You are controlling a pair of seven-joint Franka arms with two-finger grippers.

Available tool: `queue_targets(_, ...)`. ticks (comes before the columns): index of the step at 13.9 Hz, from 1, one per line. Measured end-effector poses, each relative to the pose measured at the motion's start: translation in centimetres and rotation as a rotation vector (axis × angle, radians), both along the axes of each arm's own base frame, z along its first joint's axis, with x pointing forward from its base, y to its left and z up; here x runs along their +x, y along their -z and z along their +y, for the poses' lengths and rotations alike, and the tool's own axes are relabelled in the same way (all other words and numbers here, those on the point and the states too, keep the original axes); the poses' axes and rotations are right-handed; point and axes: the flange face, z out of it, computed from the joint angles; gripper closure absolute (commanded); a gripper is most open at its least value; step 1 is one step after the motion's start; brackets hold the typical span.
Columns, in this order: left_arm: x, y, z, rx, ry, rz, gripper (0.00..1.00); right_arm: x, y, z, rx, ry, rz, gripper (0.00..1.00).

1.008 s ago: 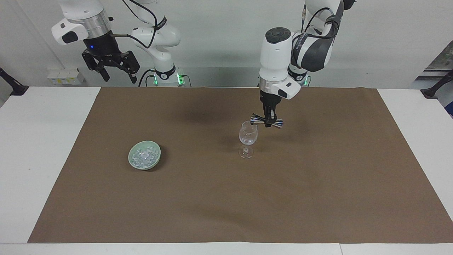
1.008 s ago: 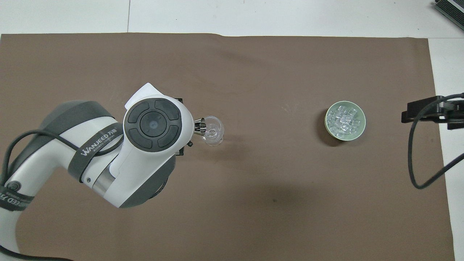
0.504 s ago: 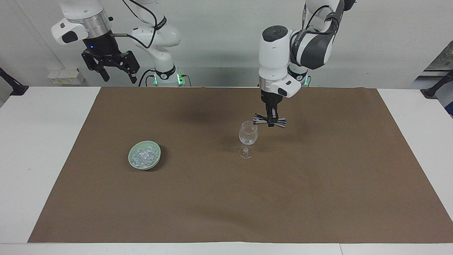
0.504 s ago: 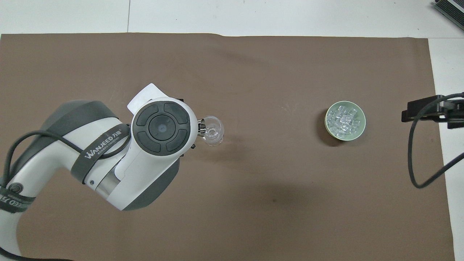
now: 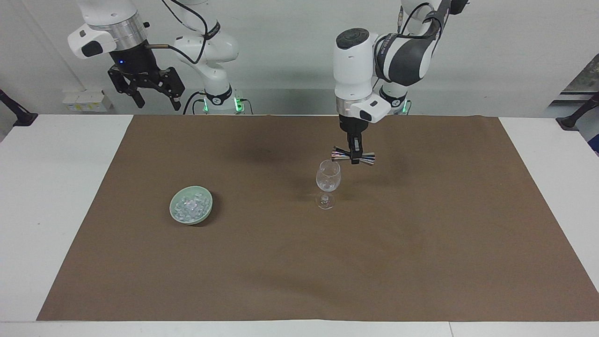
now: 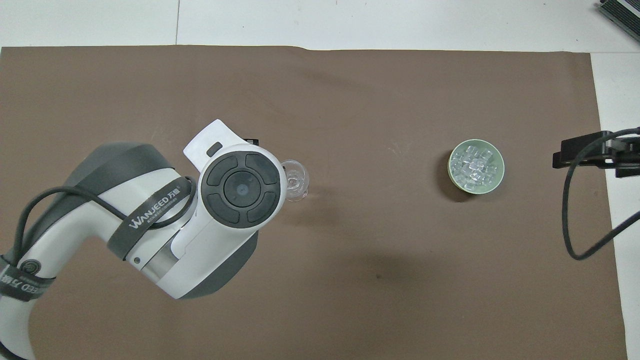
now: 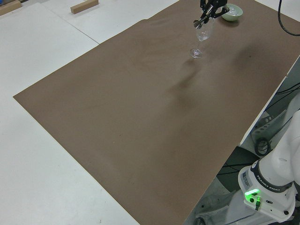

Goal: Pour wine and add ice with both arms
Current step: 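Tilt the metal cup over the clear cup with the left gripper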

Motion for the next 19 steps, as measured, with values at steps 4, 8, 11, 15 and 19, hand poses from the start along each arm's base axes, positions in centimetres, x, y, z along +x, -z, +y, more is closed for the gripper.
queue_targets(4,0.08,-0.27,0.06,0.019,0.005,-0.016,1.00,0.00,-0.01,0.08,0.008,-0.001,0.000,0.00)
queue_targets(8,0.04,-0.38,0.06,0.035,0.009,-0.022,1.00,0.01,-0.01,0.05,0.009,0.000,-0.001,0.00)
queue_targets(11,-0.09,-0.63,-0.11,0.041,0.014,-0.027,1.00,0.01,-0.02,0.04,0.009,0.000,-0.001,0.00)
queue_targets(15,-0.35,-0.84,-0.39,0.054,0.023,-0.033,1.00,-0.01,-0.07,-0.01,0.009,0.001,-0.003,0.00)
queue_targets(19,-0.36,-0.88,-0.42,0.067,0.029,-0.043,1.00,-0.04,-0.12,-0.05,0.009,0.002,-0.004,0.00)
